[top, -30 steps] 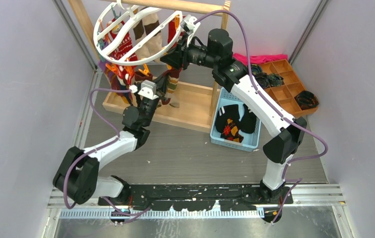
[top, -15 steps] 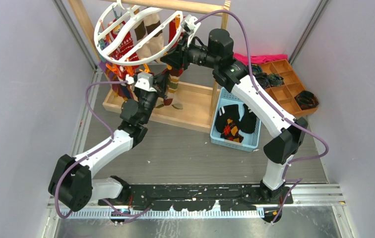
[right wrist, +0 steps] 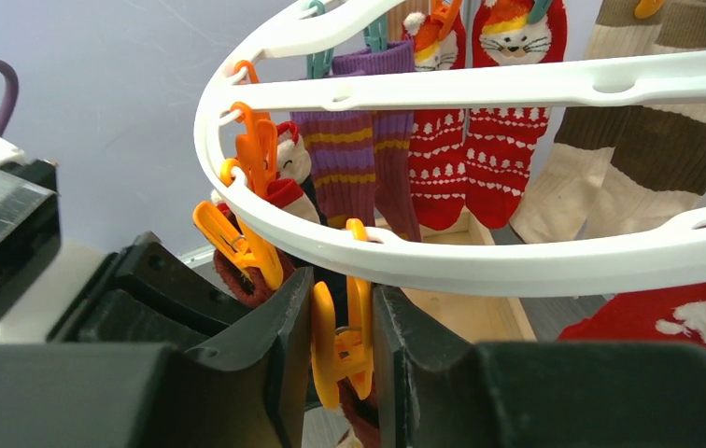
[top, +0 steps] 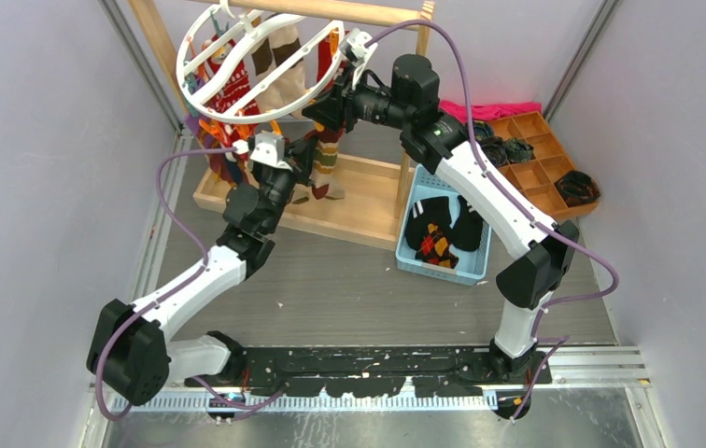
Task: Clip the socks to the hanger
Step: Clamp the sock onto the hanger.
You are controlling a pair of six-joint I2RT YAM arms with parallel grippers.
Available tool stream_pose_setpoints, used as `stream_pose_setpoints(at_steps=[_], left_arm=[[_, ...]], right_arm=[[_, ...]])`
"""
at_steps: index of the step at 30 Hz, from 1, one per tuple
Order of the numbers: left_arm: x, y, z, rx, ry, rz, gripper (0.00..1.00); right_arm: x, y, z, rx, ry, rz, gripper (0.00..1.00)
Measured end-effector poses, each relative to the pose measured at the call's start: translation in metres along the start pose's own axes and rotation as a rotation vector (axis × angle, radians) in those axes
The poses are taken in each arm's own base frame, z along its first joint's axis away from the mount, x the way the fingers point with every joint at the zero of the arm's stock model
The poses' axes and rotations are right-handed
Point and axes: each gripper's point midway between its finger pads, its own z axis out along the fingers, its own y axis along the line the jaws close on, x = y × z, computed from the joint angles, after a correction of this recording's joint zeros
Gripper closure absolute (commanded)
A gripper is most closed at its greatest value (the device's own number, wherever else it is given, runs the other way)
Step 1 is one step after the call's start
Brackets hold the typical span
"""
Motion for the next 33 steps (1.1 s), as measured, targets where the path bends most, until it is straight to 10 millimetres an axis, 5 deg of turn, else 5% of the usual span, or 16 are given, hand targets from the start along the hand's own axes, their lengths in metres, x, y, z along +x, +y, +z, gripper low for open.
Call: stream_pose_setpoints(at_steps=[8, 15, 20, 33], left_arm=[[-0.024, -0.005, -0.002, 0.012, -0.039, -0.037, 1.00], [-0.026, -0.008, -0.002, 0.019, -0.020, -0.080, 1.00], [-0.029, -0.011, -0.003, 0.027, -0.010, -0.113, 1.00], [-0.028, -0.012, -0.003, 0.033, -0.002, -0.131, 1.00]], right_arm=[[0.003, -0.001, 0.000, 0.001, 0.006, -0.012, 0.99], [0.002, -0.001, -0.001, 0.000, 0.008, -0.016, 0.96], [0.002, 0.000, -0.001, -0.004, 0.008, -0.016, 0.73], [0.008, 0.003, -0.002, -0.017, 0.026, 0.007, 0.38]])
